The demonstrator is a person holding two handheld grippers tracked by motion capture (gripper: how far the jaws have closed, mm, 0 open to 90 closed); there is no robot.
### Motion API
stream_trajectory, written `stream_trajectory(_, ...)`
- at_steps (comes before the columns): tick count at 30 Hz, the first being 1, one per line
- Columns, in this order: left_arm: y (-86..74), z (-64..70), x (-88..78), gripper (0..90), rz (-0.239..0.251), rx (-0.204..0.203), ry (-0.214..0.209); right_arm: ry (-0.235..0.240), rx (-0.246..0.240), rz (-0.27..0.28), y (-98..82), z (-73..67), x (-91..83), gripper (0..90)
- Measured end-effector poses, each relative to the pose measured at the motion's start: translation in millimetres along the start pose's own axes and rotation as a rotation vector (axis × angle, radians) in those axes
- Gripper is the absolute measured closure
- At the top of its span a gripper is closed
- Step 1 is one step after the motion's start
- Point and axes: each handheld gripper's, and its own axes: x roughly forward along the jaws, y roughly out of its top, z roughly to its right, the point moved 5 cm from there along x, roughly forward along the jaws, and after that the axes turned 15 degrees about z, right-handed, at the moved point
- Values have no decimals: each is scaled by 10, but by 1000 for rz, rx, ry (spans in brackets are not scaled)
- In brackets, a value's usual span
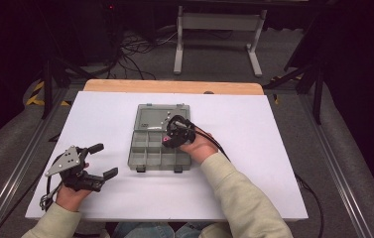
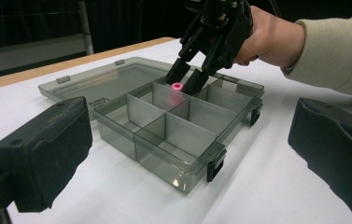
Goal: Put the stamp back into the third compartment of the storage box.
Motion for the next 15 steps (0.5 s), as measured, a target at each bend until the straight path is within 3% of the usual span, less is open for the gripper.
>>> stream_trajectory(5, 0, 0, 0, 6, 0, 1, 0, 7, 12, 26, 33, 14, -77, 583)
stream_trajectory(15, 4, -6, -4, 9, 2, -1, 6, 21, 32, 106, 130, 31, -311, 899)
